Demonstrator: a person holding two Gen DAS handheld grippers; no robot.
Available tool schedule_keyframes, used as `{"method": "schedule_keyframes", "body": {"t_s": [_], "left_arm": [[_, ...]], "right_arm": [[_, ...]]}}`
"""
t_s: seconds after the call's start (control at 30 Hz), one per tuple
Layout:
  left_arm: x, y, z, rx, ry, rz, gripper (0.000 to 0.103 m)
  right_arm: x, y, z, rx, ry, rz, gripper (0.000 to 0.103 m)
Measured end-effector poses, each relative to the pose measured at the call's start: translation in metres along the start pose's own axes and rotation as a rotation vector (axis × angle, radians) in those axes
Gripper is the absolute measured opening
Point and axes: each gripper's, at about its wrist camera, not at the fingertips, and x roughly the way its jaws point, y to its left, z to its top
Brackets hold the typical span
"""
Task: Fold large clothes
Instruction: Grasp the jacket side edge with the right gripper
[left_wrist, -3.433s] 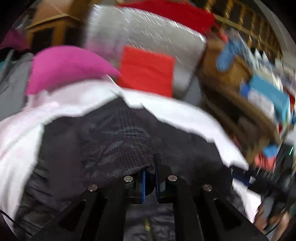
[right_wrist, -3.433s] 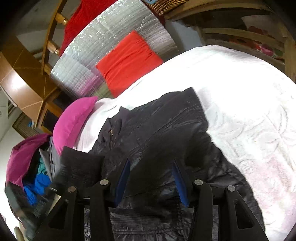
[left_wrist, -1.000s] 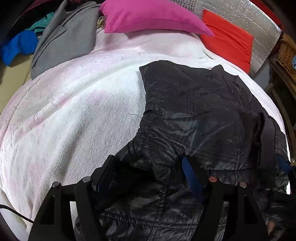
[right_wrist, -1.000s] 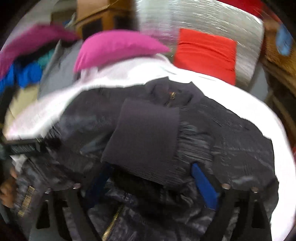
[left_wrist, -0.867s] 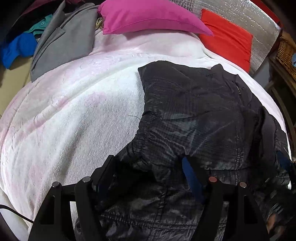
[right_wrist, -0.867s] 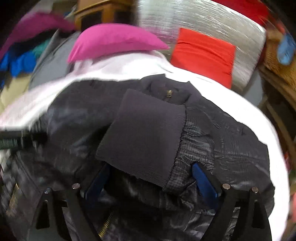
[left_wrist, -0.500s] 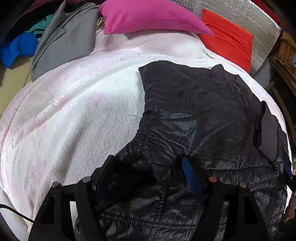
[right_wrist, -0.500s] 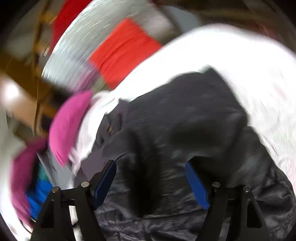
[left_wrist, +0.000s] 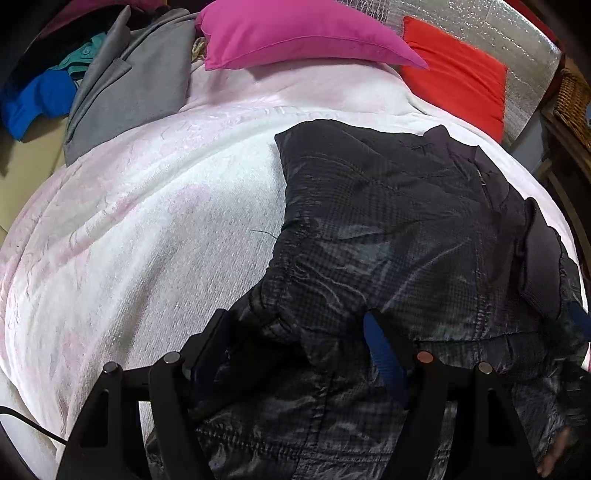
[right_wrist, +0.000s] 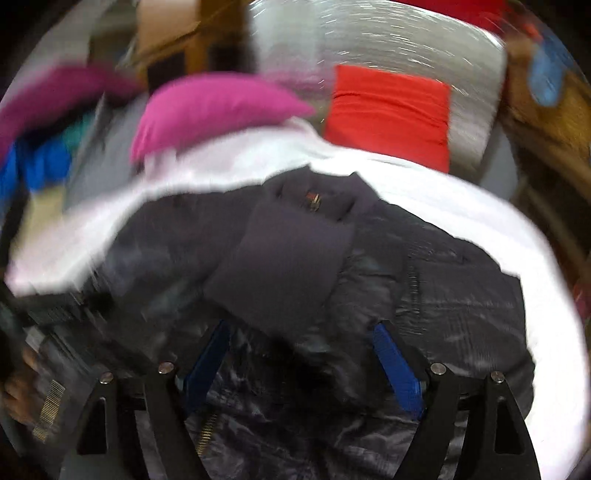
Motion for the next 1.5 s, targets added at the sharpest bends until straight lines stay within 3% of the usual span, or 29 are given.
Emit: {"method": "schedule_keyframes", "body": {"t_s": [0.1,0.17,0.2,0.27,0.33,0.47,0.57,0.8,0.93,1.03,1.1,1.13,1.27,1.4,1.47,1.5], "left_arm": [[0.000,0.000,0.000,0.000,0.002,-0.004,0.075],[0.000,0.000,0.000,0.004,0.003,-0.005,0.075],[0.000,0.000,0.001,0.004,0.004,-0.007,0.075],[0.001,0.002,0.001,0.002,0.008,-0.017,0.075],[0.000,0.003,0.001,-0.001,0.011,-0.023,0.075],[0.000,0.006,0.002,-0.013,0.018,-0.032,0.076],[-0.001,0.005,0.001,-0.009,0.016,-0.027,0.076],[-0.003,0.003,0.001,-0.008,0.008,-0.024,0.076],[-0.011,0.004,0.003,-0.015,-0.015,-0.059,0.076],[-0.021,0.010,0.005,-0.019,-0.044,-0.086,0.076],[-0.020,0.015,0.007,-0.021,-0.050,-0.070,0.076],[-0.016,0.018,0.009,-0.030,-0.041,-0.056,0.076],[0.000,0.029,0.011,-0.096,0.029,-0.101,0.076],[-0.008,0.023,0.010,-0.064,0.002,-0.078,0.076],[-0.007,0.023,0.009,-0.059,0.020,-0.082,0.076],[-0.005,0.023,0.008,-0.060,0.026,-0.084,0.076]], "right_arm": [[0.012,0.009,-0.010,-0.058,0.007,-0.122,0.083],[0.012,-0.002,-0.010,0.017,-0.003,-0.130,0.083],[0.012,-0.014,-0.008,0.106,-0.006,-0.110,0.080],[0.008,-0.038,-0.009,0.245,-0.005,-0.053,0.052],[0.006,-0.066,-0.010,0.385,-0.008,0.021,0.045],[-0.009,-0.123,-0.025,0.671,-0.043,0.191,0.044],[-0.022,-0.165,-0.043,0.839,-0.078,0.254,0.044],[-0.006,-0.227,-0.088,1.108,-0.056,0.425,0.048],[0.002,-0.233,-0.095,1.173,-0.092,0.498,0.059],[0.003,-0.229,-0.094,1.164,-0.130,0.483,0.058],[0.006,-0.225,-0.092,1.131,-0.089,0.392,0.027],[0.008,-0.222,-0.091,1.120,-0.075,0.376,0.017],[-0.009,-0.225,-0.085,1.097,-0.117,0.352,0.015],[-0.044,-0.225,-0.081,1.037,-0.173,0.345,0.015],[-0.052,-0.225,-0.084,1.002,-0.149,0.308,0.015],[-0.048,-0.224,-0.085,0.964,-0.088,0.264,0.015]]}}
